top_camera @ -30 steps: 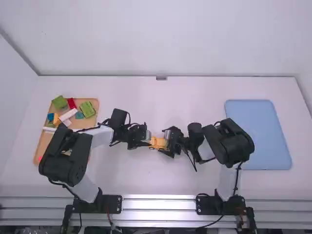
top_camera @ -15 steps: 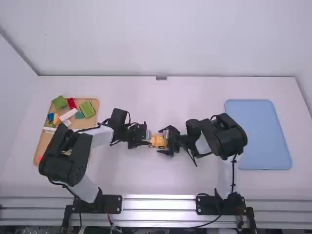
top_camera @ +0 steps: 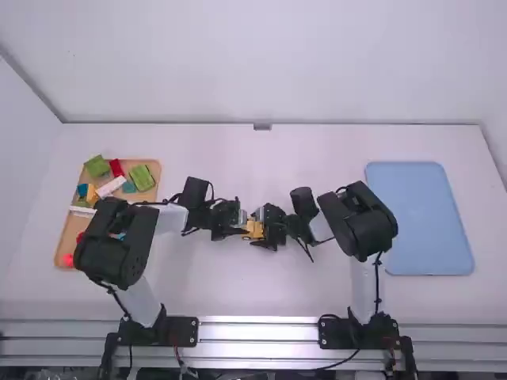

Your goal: Assemble lego blocks to make yellow taxi

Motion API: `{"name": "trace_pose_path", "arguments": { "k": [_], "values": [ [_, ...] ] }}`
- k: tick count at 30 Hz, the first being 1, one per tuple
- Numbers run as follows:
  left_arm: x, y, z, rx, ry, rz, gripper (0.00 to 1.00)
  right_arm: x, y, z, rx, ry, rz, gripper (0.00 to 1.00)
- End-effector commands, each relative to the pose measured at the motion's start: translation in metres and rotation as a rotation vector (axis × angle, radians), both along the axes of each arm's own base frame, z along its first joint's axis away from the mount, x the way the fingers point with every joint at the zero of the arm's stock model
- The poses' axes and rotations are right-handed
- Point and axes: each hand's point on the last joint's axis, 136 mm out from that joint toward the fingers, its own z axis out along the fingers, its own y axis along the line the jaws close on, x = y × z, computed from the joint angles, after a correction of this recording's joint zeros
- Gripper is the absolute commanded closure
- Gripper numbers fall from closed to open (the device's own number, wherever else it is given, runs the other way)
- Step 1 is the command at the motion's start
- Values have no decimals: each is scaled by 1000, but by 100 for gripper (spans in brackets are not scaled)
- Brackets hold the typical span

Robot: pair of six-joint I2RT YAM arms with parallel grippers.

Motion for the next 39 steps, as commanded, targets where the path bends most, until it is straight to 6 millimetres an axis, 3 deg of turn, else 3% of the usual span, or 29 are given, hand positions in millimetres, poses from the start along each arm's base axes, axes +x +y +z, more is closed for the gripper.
{"name": "trace_pose_path", "arguments": {
  "k": [1, 3, 5, 16, 23, 39],
  "values": [
    [1, -2, 4, -26, 10, -7, 98, 2, 1, -2, -1, -3, 6, 25],
    [-1, -3, 3, -23, 13, -11, 98, 1, 1, -2, -2, -3, 5, 44],
    [-1, -4, 4, -26, 14, -13, 98, 0, 1, -3, -4, 4, 7, 52],
    [-9, -2, 0, -17, 64, -12, 98, -23, -4, -10, -13, -4, 107, 51],
    [-17, -8, 6, -66, 92, -39, 95, -23, -4, -11, -15, -4, 104, 48],
    [-13, -2, -5, 5, 109, 6, 95, -22, -4, -11, -13, -5, 101, 48]
  ]
}}
